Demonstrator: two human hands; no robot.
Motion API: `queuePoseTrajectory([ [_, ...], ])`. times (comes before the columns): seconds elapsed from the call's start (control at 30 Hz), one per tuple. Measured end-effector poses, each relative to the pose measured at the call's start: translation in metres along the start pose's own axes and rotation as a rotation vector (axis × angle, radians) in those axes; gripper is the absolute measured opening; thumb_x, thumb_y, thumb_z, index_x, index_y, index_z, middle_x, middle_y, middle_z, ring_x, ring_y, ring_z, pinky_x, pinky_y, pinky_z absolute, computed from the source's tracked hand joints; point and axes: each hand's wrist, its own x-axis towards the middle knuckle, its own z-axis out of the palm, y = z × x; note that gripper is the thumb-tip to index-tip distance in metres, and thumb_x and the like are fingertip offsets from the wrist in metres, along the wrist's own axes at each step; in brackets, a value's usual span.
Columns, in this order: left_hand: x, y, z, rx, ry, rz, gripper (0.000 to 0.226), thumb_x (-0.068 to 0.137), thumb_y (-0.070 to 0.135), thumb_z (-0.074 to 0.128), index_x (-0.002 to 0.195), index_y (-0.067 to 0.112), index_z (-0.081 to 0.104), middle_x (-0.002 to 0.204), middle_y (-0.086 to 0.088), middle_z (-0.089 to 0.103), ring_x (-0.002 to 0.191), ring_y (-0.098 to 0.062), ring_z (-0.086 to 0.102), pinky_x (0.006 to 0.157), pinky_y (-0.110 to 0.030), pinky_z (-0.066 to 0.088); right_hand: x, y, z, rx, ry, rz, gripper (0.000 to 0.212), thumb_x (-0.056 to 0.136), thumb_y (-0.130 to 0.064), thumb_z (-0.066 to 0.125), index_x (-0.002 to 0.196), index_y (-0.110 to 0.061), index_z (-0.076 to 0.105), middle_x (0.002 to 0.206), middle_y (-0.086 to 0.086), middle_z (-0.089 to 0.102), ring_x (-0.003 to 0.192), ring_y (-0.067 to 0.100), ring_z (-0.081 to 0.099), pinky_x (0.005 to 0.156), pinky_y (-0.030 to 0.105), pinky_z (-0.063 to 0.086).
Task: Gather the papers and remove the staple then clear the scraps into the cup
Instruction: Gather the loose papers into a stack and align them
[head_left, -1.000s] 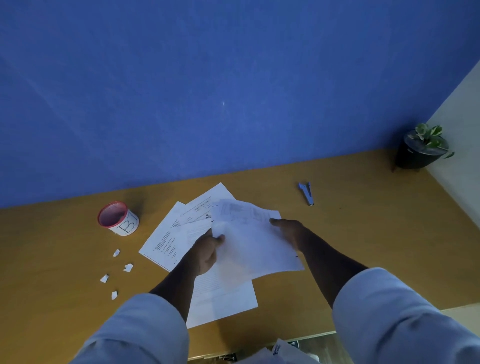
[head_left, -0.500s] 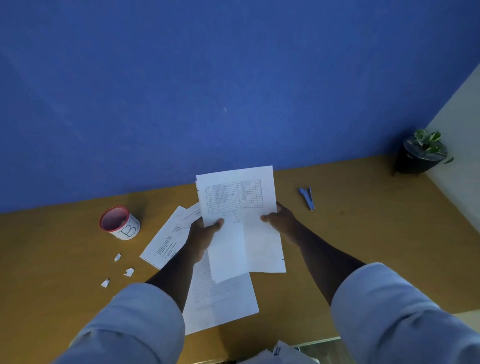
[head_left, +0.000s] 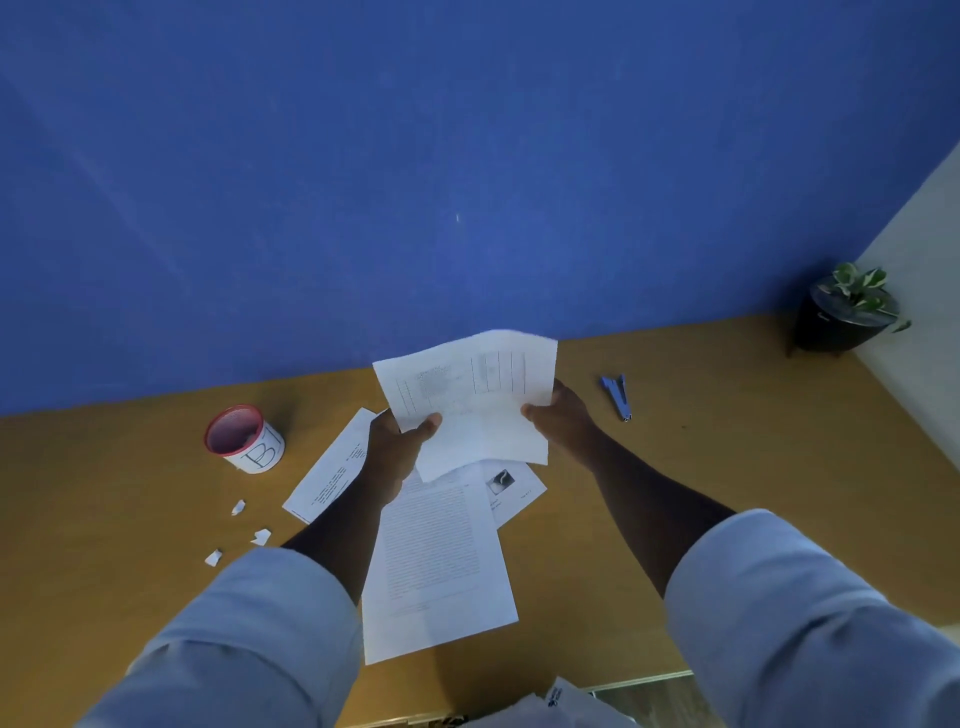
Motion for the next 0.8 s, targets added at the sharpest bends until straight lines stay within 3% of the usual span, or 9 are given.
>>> queuePoseTrajectory([
  [0.13,-0.002,-0.007,-0.001,0.033,-0.028,-0.02,0.044,0.085,0.013,0.076,0.123,0.021,0.055,0.122,-0.007,0.063,0.111,-0.026,0.062,0.09,-0.042,0.057,-0.006,0.009,0.005,-0.092,-0.036,-0.014,0.048,0.079,0.0,0.049,0.122,-0.022,0.051,0.107,-0.002,0.058,0.1,0.021,0.058,0.072,0.026,0.049],
  [0.23,-0.002,-0.011,-0.001,0.105,-0.017,-0.048,0.048,0.085,0.017,0.077,0.127,0.019,0.053,0.121,-0.006,0.062,0.109,-0.025,0.061,0.087,-0.036,0.057,-0.008,0.02,0.005,-0.148,-0.031,0.009,0.054,0.08,-0.001,0.044,0.131,-0.017,0.048,0.12,0.005,0.059,0.109,0.028,0.056,0.081,0.032,0.051],
  [0.37,0.0,-0.013,-0.001,0.106,0.029,-0.048,0.036,0.087,0.02,0.075,0.119,0.022,0.057,0.118,0.001,0.065,0.105,-0.019,0.062,0.085,-0.032,0.056,-0.007,0.025,0.002,-0.173,0.019,0.0,0.039,0.087,-0.01,0.047,0.125,-0.017,0.056,0.112,0.001,0.064,0.089,0.017,0.06,0.058,0.019,0.045],
  [0.47,0.0,-0.009,-0.001,0.066,0.068,-0.018,0.025,0.089,0.022,0.073,0.11,0.027,0.061,0.112,0.007,0.067,0.097,-0.013,0.065,0.072,-0.018,0.055,-0.006,0.022,0.0,-0.124,0.067,-0.015,0.027,0.09,-0.018,0.052,0.115,-0.02,0.061,0.095,-0.009,0.064,0.08,0.006,0.059,0.057,0.018,0.042],
  [0.53,0.001,-0.005,0.0,0.065,0.11,-0.013,0.024,0.091,0.025,0.07,0.113,0.027,0.061,0.114,0.009,0.066,0.094,-0.008,0.065,0.071,-0.015,0.053,-0.005,0.019,0.0,-0.118,0.063,-0.022,0.017,0.09,-0.021,0.054,0.106,-0.02,0.061,0.093,-0.006,0.065,0.081,0.009,0.06,0.059,0.019,0.045],
  [0.6,0.005,-0.003,0.0,0.099,0.16,-0.044,0.031,0.096,0.03,0.062,0.126,0.02,0.058,0.124,0.005,0.064,0.099,-0.01,0.062,0.079,-0.021,0.052,-0.004,0.015,0.001,-0.122,0.022,-0.012,0.016,0.09,-0.023,0.054,0.105,-0.022,0.059,0.099,-0.004,0.065,0.082,0.009,0.06,0.06,0.02,0.045],
  [0.73,0.008,-0.002,-0.001,0.197,0.231,-0.173,0.039,0.103,0.034,0.046,0.137,0.015,0.05,0.14,-0.007,0.056,0.122,-0.028,0.057,0.105,-0.047,0.048,-0.001,0.012,0.007,-0.189,-0.053,-0.01,0.028,0.092,-0.019,0.05,0.119,-0.017,0.057,0.108,-0.003,0.062,0.085,0.011,0.058,0.057,0.018,0.041],
  [0.8,0.009,-0.001,-0.003,0.205,0.246,-0.237,0.04,0.103,0.035,0.045,0.139,0.016,0.049,0.141,-0.008,0.055,0.124,-0.03,0.055,0.107,-0.051,0.046,0.001,0.013,0.009,-0.217,-0.059,-0.007,0.027,0.093,-0.017,0.049,0.118,-0.014,0.058,0.11,0.0,0.063,0.086,0.012,0.058,0.056,0.017,0.041],
])
